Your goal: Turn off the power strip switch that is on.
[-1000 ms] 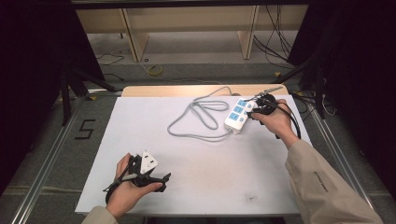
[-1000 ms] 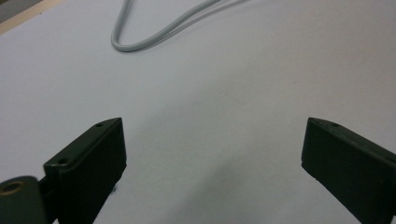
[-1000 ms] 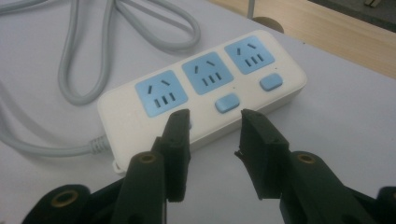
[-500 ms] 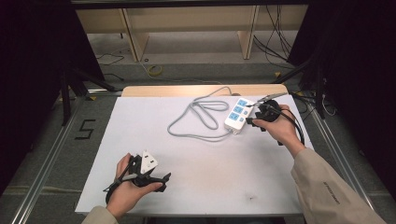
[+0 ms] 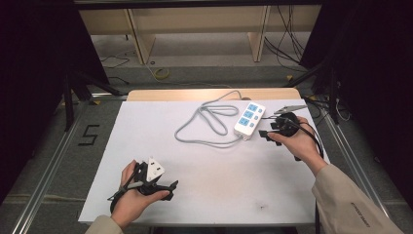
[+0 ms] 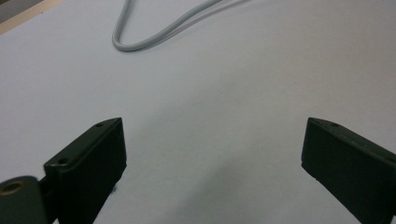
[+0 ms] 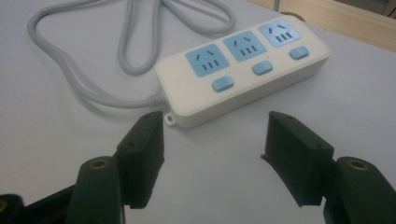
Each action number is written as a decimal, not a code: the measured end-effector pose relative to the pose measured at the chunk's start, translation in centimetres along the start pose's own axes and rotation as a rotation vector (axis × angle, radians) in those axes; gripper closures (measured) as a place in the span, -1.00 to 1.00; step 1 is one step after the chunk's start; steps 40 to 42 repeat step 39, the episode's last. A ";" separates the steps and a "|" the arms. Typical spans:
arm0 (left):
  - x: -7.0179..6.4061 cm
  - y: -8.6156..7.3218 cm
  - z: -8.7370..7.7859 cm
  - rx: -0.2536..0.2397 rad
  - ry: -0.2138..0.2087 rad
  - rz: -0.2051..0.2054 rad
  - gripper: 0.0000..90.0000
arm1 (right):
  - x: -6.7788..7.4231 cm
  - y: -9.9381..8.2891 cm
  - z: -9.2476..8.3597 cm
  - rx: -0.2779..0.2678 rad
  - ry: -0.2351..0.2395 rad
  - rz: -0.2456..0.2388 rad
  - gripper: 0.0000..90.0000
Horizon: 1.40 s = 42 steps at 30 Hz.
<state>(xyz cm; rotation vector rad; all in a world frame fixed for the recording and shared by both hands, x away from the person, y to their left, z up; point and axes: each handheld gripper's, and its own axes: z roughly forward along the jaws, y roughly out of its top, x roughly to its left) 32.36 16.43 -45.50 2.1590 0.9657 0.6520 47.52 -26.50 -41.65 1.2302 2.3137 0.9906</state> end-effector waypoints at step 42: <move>-0.8 0.6 -0.2 -0.026 -0.048 -0.008 -0.85 | 3.2 -10.7 -7.4 -0.177 0.107 -0.010 -0.32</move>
